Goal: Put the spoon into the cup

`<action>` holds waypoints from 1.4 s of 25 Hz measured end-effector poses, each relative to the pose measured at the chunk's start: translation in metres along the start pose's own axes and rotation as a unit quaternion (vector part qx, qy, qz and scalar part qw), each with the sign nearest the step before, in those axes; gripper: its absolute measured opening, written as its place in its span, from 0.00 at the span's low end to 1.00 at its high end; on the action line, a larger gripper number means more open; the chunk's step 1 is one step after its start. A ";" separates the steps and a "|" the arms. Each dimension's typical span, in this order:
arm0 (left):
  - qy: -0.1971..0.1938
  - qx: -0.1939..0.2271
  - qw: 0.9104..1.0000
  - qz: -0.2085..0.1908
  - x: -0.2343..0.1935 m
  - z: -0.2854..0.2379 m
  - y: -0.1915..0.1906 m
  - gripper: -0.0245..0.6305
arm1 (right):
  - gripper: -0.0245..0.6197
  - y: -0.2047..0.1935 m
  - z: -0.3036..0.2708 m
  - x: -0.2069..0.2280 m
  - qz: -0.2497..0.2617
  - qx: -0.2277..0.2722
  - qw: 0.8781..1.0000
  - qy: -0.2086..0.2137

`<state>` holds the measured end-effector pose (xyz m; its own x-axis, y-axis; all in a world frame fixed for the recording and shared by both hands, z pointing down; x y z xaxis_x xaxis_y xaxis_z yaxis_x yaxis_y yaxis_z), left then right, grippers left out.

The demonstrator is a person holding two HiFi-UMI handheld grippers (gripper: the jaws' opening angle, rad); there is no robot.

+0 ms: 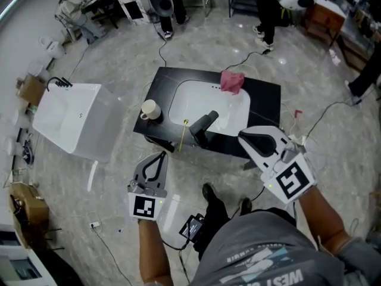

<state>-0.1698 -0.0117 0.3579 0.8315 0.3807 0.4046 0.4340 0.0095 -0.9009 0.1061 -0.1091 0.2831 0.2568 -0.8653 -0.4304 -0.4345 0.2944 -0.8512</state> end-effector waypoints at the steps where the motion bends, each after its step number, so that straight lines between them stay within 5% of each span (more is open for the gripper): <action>1: -0.002 -0.001 1.000 0.003 -0.001 -0.002 -0.006 0.04 | 0.09 -0.001 -0.003 0.001 0.000 -0.001 1.000 0.000; 14: -0.028 -0.036 0.998 0.045 -0.005 -0.038 -0.084 0.04 | 0.09 -0.029 -0.041 0.005 -0.023 -0.047 0.999 0.007; 21: -0.043 -0.064 0.995 0.070 0.002 -0.054 -0.132 0.14 | 0.09 -0.042 -0.061 0.003 -0.027 -0.066 0.997 0.017; 35: -0.049 -0.110 0.984 0.129 0.023 -0.084 -0.233 0.18 | 0.09 -0.074 -0.094 -0.005 -0.050 -0.098 0.993 0.032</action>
<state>-0.2223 -0.0831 0.5904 0.8913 0.4314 0.1395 0.2861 -0.2965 -0.9112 0.0555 -0.1648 0.3767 0.2544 -0.9121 -0.3215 -0.5717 0.1263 -0.8107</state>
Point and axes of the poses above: the fingertips, and each gripper's own axes: z backward along the fingers, x to its right, y out of its top, the point moved 8 cm from there along z, backward along the fingers, and after that the axes turned 1 degree about z, right-handed, at the moved point
